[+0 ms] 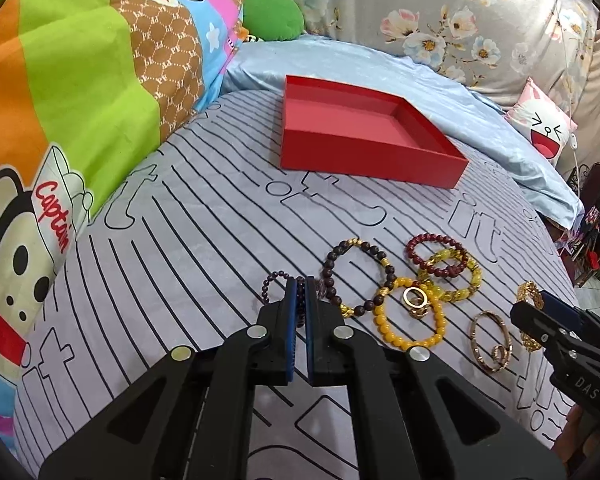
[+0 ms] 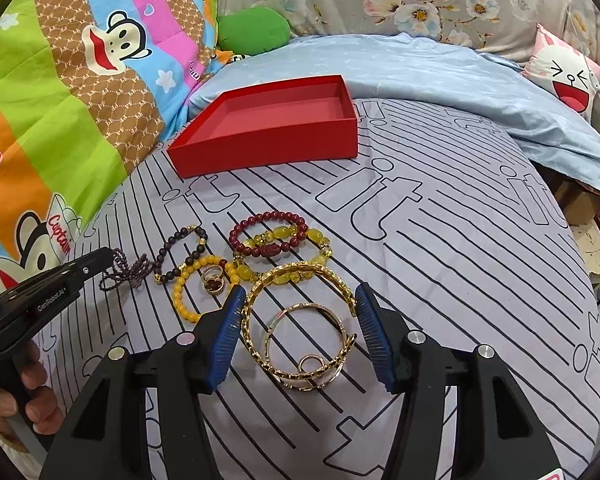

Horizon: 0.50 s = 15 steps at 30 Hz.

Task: Organize jewelry
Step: 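Grasp the dark garnet bracelet with the left tool while the right tool lifts the gold bangle, then carry both bracelets over the red tray and open both tools to drop them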

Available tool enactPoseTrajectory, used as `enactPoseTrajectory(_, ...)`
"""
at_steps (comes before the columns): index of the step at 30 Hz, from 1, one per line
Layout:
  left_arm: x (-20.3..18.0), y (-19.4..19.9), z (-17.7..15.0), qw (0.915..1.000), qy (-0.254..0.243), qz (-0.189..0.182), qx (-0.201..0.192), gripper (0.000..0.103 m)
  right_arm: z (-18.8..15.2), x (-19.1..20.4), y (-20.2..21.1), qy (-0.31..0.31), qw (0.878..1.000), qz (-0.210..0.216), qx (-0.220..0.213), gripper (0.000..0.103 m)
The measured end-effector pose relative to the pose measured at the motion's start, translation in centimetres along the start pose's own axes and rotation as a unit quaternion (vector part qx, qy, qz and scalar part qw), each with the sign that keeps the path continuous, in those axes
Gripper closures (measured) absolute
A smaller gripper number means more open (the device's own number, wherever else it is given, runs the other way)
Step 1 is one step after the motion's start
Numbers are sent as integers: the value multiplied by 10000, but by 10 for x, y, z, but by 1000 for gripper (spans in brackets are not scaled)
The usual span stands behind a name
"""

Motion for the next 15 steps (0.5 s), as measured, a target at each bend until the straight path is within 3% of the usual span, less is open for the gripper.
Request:
enactPoseTrajectory(9, -7, 24, 25, 9997, -52, -105, -194, 100, 16, -4, 12, -23, 9999, -37, -113, 49)
enactPoseTrajectory(15, -12, 37, 60, 9989, -134, -181, -413, 100, 40, -7, 12, -18, 9998, -44, -190, 49)
Point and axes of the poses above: each gripper's, at about its wrist camera, not at the fingertips, and y roughly against the way its jaws point, x to its left, z to its top, the point moved 6 cm from there along -y, roughly the way its jaws point, and after that the axes turned 12 degrees about z, right-handed, at the moved point
